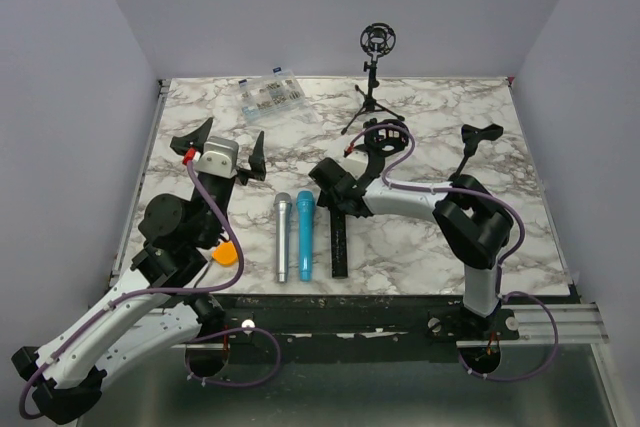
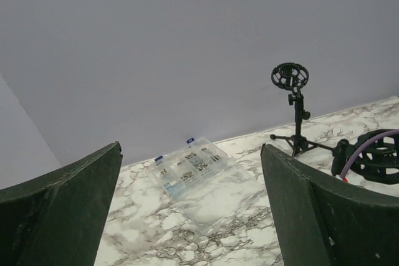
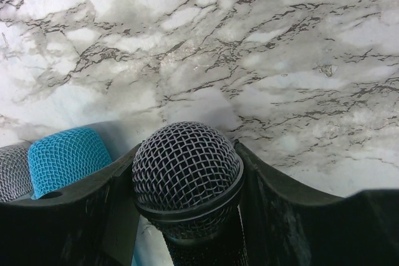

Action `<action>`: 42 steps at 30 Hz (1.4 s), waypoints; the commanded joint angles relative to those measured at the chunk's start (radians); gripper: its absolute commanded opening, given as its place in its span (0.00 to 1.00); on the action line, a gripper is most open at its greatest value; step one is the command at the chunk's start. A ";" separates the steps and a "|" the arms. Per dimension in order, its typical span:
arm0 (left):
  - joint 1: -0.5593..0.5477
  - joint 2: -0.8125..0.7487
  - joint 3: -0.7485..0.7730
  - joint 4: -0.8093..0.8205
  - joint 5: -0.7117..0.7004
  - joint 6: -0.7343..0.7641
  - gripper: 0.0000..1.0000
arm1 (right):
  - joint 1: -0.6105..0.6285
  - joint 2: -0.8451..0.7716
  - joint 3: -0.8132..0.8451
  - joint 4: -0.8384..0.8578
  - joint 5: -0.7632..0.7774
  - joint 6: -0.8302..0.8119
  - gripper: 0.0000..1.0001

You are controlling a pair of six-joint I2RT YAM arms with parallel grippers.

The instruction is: Remove the microphone from the stand

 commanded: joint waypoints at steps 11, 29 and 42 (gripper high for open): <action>-0.002 0.002 -0.009 0.004 -0.003 0.008 0.90 | 0.036 0.000 0.052 -0.065 0.098 -0.034 0.66; -0.006 0.044 -0.013 0.001 -0.002 0.004 0.90 | 0.152 -0.303 0.111 -0.118 0.232 -0.255 0.85; -0.009 -0.099 0.046 -0.117 0.091 -0.213 0.95 | 0.166 -1.005 -0.070 0.045 0.166 -0.576 1.00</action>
